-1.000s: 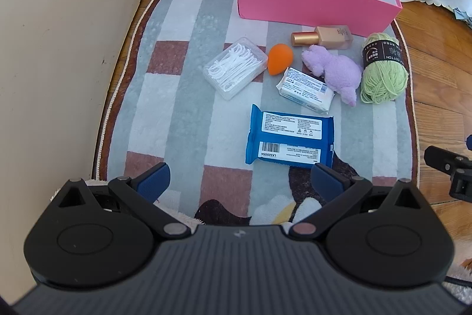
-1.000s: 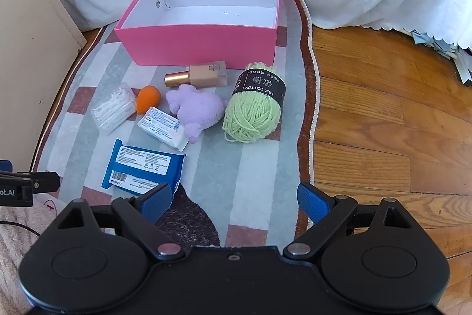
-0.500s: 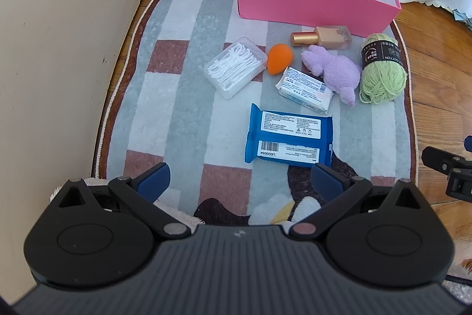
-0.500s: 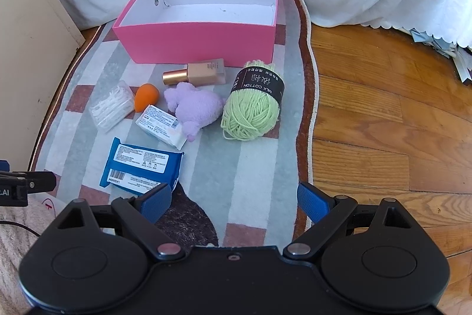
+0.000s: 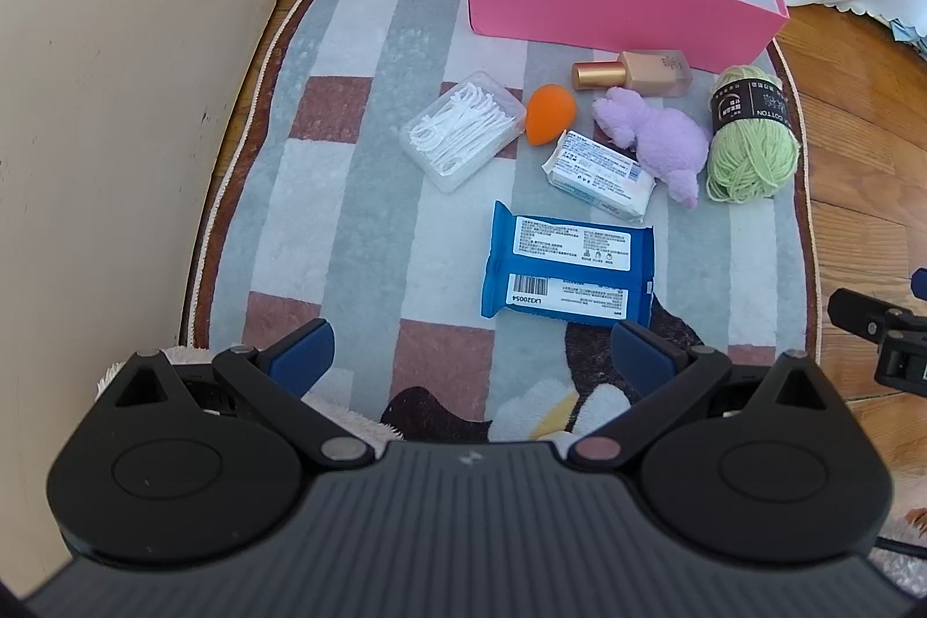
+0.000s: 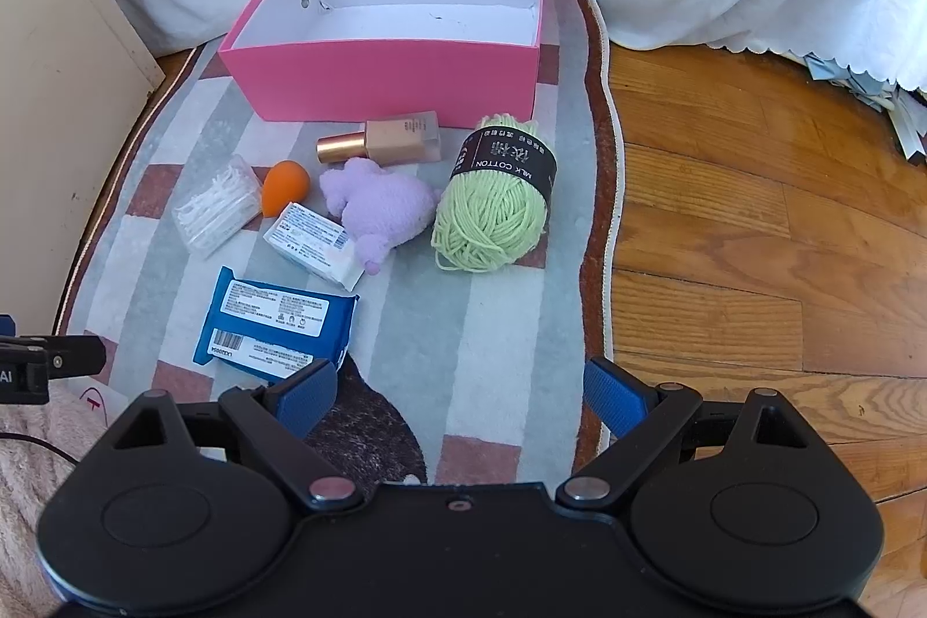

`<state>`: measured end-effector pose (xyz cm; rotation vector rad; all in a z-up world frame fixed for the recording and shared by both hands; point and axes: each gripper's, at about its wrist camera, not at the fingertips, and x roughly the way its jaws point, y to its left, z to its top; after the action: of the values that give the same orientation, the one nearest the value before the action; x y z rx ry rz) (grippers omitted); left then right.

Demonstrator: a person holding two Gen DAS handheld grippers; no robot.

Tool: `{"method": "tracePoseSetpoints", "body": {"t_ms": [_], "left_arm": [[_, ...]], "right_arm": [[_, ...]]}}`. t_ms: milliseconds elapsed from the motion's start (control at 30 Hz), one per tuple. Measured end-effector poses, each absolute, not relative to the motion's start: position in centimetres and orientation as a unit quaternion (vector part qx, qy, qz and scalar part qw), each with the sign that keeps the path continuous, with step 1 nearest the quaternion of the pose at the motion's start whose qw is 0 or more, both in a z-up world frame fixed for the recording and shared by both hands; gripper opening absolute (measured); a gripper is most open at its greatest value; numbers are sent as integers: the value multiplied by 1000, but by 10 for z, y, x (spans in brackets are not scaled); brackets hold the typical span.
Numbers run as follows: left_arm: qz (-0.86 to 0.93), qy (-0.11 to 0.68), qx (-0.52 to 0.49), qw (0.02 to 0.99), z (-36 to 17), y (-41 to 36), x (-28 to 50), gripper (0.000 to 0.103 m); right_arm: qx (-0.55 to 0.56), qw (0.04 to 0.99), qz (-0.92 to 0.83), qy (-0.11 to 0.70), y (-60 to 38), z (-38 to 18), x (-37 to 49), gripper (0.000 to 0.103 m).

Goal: Organize objects

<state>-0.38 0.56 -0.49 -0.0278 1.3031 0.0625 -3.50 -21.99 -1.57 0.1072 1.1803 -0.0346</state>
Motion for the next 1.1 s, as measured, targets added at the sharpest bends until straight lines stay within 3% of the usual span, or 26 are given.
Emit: {"method": "tracePoseSetpoints", "body": {"t_ms": [1100], "left_arm": [[26, 591, -1, 806, 14, 28, 0, 103]], "right_arm": [[55, 827, -4, 560, -218, -6, -31, 95]]}}
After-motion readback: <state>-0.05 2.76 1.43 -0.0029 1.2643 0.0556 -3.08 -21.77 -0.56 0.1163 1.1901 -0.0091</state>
